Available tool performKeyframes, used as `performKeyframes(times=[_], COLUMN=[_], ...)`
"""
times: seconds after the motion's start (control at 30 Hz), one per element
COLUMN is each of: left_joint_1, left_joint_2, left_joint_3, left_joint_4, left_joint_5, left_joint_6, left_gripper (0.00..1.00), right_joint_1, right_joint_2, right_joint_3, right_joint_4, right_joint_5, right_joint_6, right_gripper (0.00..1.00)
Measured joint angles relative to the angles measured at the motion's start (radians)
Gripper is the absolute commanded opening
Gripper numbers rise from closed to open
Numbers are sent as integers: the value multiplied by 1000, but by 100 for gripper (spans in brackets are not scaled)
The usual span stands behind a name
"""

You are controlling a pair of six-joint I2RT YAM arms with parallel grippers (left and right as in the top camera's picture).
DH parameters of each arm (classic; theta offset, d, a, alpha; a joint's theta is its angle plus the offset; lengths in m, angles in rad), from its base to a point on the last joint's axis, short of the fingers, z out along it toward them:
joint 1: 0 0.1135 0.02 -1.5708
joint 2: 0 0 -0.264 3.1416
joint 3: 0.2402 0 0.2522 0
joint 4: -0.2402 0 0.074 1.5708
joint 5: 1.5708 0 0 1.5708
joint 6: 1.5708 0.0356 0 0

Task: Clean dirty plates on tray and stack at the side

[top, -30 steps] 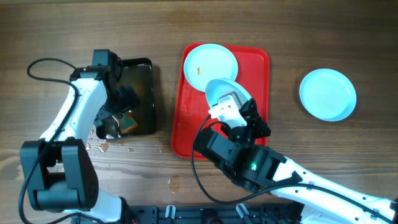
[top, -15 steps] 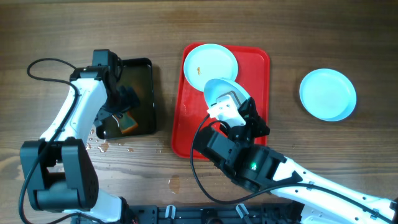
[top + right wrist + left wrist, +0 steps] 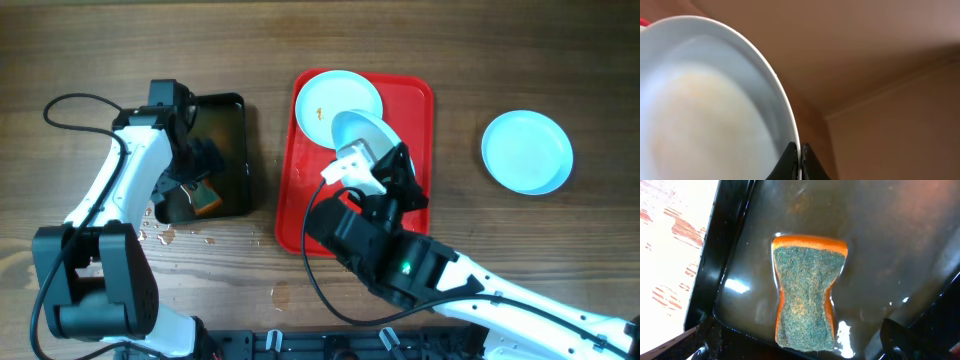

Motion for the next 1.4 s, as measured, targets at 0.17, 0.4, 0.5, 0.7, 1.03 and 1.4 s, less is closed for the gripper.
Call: performKeyframes(times=[0.17, 0.4, 0.5, 0.7, 1.03, 1.4], left_joint_1=[0, 0, 0, 0, 0, 0], left_joint_2=[0, 0, 0, 0, 0, 0], left_joint_3=[0, 0, 0, 0, 0, 0], left_joint_4=[0, 0, 0, 0, 0, 0], left_joint_5=[0, 0, 0, 0, 0, 4], left_joint_6=[0, 0, 0, 0, 0, 0], left_gripper=[100, 100, 100, 100, 100, 100], right_joint_1=[0, 0, 0, 0, -77, -706], right_joint_2=[5, 9, 11, 13, 15, -119], right_joint_3=[0, 0, 0, 0, 2, 2], right_joint_4=[30, 30, 30, 30, -201, -312], right_joint_5=[31, 34, 34, 34, -272, -920], right_joint_6=[-71, -90, -91, -90, 232, 565], right_gripper=[4, 4, 4, 4, 4, 4])
